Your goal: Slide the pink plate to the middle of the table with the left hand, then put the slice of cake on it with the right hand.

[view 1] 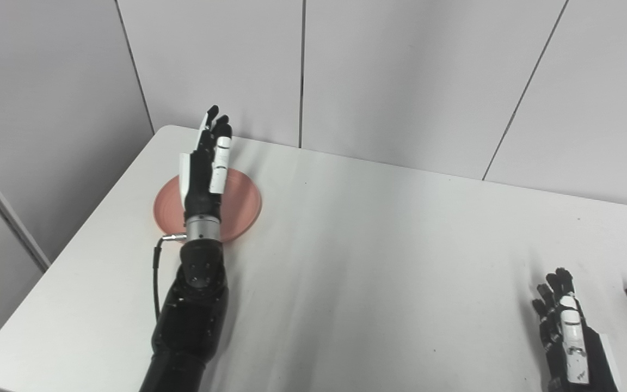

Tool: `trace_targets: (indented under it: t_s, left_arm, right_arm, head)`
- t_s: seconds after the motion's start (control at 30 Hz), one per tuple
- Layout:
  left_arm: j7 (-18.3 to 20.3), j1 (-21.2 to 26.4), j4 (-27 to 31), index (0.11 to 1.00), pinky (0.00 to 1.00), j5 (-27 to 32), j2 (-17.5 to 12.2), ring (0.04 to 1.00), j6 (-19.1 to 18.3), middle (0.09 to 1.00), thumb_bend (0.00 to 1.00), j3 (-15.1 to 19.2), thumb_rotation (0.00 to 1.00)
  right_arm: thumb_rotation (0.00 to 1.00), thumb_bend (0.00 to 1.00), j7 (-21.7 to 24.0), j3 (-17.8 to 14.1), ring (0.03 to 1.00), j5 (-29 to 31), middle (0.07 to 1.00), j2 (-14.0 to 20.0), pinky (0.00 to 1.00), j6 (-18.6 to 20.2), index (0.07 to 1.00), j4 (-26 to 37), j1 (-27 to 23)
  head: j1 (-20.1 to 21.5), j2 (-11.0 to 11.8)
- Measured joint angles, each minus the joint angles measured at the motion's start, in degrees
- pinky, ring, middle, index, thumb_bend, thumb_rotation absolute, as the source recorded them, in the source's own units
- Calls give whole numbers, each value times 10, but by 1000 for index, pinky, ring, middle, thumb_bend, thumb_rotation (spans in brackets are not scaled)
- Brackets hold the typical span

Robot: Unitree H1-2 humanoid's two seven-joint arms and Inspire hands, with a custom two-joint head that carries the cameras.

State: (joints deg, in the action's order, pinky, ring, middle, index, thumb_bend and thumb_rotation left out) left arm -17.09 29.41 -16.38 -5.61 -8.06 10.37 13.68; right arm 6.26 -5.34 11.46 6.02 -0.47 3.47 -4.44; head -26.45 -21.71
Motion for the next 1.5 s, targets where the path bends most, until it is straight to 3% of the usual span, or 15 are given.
trace_targets:
  t_s: [0.2,0.4,0.5,0.83,1.4,1.5]
  left_arm:
    - [-32,8,-46,825,901,6,-43,819,11,806,747,44,1000]
    - [-27,8,-123,823,921,45,-95,826,30,805,782,70,1000]
    - [-19,8,-145,815,907,68,-106,824,32,794,787,77,1000]
    - [-3,9,-216,795,950,108,-117,823,44,792,783,86,1000]
    - [51,12,-223,812,997,147,-111,841,15,805,812,56,1000]
    - [62,13,-222,818,961,159,-111,827,6,804,827,52,1000]
  right_arm:
    - [997,272,0,-2,1000,0,1000,0,1000,-1,1000,-5,0]
    - [1000,217,1,-2,1000,0,1000,0,1000,-4,1000,-6,0]
    - [1000,211,1,-1,1000,0,1000,0,1000,-4,1000,-6,0]
    - [1000,161,0,-1,1000,0,1000,-1,1000,-4,1000,-6,0]
    - [1000,139,0,-1,1000,-1,1000,-1,1000,-4,1000,-4,0]
    - [1000,137,0,-1,1000,-1,1000,-1,1000,-4,1000,-4,0]
  head:
    - [0,0]
    - [2,-1]
    - [2,-1]
    - [4,-2]
    - [4,-7]
    - [4,-9]
